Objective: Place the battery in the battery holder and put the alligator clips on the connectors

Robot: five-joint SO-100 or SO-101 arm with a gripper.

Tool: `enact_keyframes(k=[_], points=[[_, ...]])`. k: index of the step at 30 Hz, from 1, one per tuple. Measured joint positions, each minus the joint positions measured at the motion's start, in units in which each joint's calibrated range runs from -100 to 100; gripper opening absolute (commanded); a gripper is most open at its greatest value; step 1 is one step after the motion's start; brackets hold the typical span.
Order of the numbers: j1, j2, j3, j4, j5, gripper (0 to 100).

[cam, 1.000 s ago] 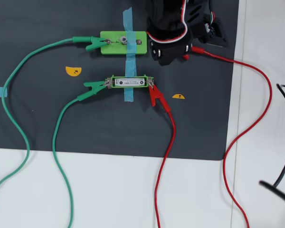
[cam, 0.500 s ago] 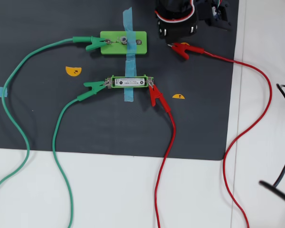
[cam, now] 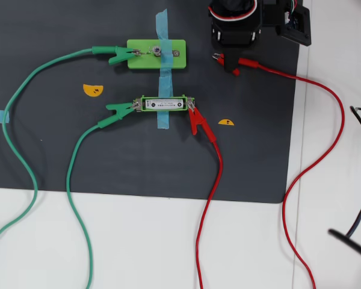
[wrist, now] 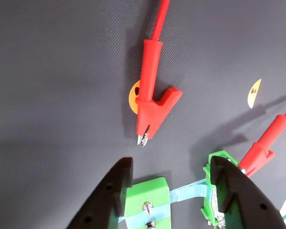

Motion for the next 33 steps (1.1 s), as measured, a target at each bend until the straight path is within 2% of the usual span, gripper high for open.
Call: enact_keyframes(k=[9, 15, 24, 33], points=[[-5.0, 0.0, 0.0, -2.7, -2.1, 16], [-5.3, 0.6, 0.2, -4.2, -3.0, 16], [-5.3, 11.0, 0.2, -9.8, -3.5, 17], [-5.3, 11.8, 0.2, -10.1, -3.5, 17]])
